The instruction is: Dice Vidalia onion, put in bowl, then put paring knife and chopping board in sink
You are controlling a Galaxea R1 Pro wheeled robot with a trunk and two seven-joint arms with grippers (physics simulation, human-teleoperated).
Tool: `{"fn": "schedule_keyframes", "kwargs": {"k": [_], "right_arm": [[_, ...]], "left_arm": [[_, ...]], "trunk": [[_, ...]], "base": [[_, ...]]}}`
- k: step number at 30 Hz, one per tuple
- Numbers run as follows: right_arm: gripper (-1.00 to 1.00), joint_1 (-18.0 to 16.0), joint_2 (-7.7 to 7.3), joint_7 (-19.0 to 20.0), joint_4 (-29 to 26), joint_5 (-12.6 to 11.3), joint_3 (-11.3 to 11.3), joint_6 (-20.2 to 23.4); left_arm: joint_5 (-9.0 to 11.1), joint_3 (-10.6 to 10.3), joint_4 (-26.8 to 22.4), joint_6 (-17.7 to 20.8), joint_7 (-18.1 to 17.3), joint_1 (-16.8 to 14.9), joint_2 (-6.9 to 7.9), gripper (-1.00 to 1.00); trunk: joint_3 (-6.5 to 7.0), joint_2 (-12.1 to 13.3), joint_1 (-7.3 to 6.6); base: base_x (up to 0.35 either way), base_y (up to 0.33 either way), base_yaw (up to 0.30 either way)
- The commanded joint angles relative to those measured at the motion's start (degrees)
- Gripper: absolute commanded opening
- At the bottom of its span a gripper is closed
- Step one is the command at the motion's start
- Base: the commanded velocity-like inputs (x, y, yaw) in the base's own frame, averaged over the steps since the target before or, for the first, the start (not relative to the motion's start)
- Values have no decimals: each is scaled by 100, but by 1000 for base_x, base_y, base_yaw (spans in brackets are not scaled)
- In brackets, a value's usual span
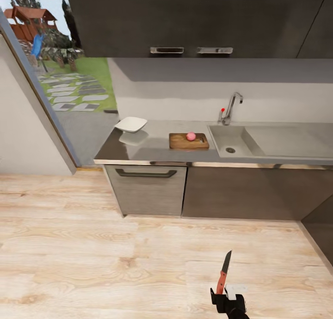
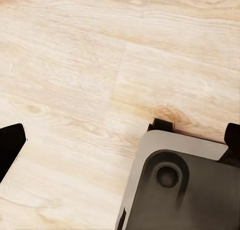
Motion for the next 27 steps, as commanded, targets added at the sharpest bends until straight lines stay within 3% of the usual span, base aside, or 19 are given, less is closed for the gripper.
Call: {"fn": "schedule_keyframes", "kwargs": {"k": [1,10,19,21,25,27], "right_arm": [[-100,-5,3,-19,5,-48,49,-20],[-100,-5,11,-13,-2,-59,47,-20],[-100,-5,16,-138,-47,-65,26,-27],[-100,-5,19,-704,-179,-70,5,-22],[-100,-5,25,-2713,-1432,-97,-9,103],[-100,-5,45,-3453,-1931,-107,-10,209]], "left_arm": [[42,-50,2,-15,22,-4,4,100],[33,-50,5,-16,21,-4,14,100],[36,-50,44,-16,21,-4,5,100],[34,-50,97,-16,21,-4,-1,100],[39,-50,120,-14,21,-4,-3,100],[40,-50,122,-13,21,-4,-3,100]], "trunk": [[-10,-10,3],[12,-10,3],[37,-10,3],[37,-10,3],[37,-10,3],[37,-10,3]], "base": [[0,279,0],[0,273,-74],[0,38,-81],[0,1,-3],[0,0,-1],[0,0,0]]}}
